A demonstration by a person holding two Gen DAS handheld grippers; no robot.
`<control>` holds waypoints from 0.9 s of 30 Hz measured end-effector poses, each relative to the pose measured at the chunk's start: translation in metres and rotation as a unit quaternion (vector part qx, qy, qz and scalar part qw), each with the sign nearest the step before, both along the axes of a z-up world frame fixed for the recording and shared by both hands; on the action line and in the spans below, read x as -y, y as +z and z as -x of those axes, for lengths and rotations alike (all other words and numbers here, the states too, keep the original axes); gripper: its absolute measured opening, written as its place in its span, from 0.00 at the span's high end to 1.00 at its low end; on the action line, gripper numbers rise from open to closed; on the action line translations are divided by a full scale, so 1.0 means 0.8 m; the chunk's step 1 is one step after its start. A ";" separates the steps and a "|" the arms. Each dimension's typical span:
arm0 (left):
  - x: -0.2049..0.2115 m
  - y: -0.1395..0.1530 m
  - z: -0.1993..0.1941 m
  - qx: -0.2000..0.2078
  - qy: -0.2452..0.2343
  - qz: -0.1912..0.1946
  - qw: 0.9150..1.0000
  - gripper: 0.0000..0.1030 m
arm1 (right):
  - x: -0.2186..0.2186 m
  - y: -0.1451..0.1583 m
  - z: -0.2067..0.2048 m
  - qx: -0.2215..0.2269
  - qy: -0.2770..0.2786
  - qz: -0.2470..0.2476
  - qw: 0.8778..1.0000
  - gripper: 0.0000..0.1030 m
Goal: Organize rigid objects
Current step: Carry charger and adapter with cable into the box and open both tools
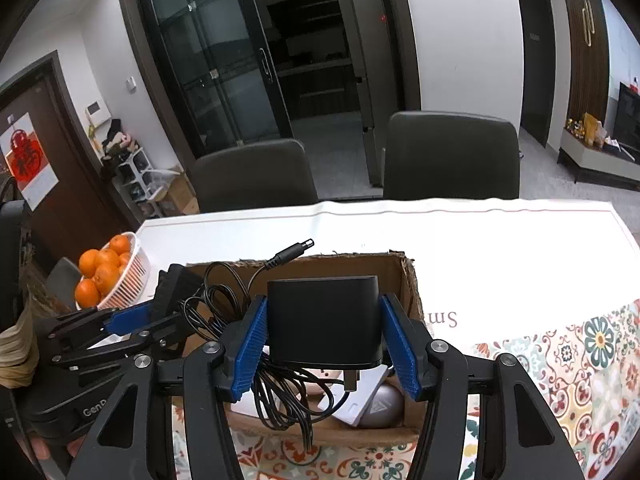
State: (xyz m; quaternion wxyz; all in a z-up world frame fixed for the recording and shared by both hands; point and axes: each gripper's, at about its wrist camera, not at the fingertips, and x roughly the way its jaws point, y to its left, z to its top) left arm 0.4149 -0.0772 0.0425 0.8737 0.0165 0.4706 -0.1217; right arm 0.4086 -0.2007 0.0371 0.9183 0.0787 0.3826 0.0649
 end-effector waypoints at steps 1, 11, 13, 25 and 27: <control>0.001 -0.004 -0.002 -0.005 -0.001 -0.002 1.000 0.65 | -0.001 -0.002 -0.003 -0.003 0.000 0.001 1.000 0.45; 0.007 -0.033 -0.017 -0.034 0.005 -0.016 0.999 0.60 | -0.007 -0.032 -0.022 -0.045 0.016 0.009 0.999 0.45; 0.008 -0.036 -0.017 -0.038 0.006 -0.015 0.999 0.57 | -0.009 -0.035 -0.024 -0.055 0.022 0.007 0.998 0.45; -0.007 -0.018 0.009 -0.008 0.027 -0.018 0.999 0.50 | -0.008 -0.020 -0.002 -0.043 0.009 0.029 0.999 0.44; -0.008 -0.012 0.018 -0.004 0.024 -0.017 1.000 0.50 | -0.008 -0.016 0.003 -0.039 0.009 0.030 0.999 0.44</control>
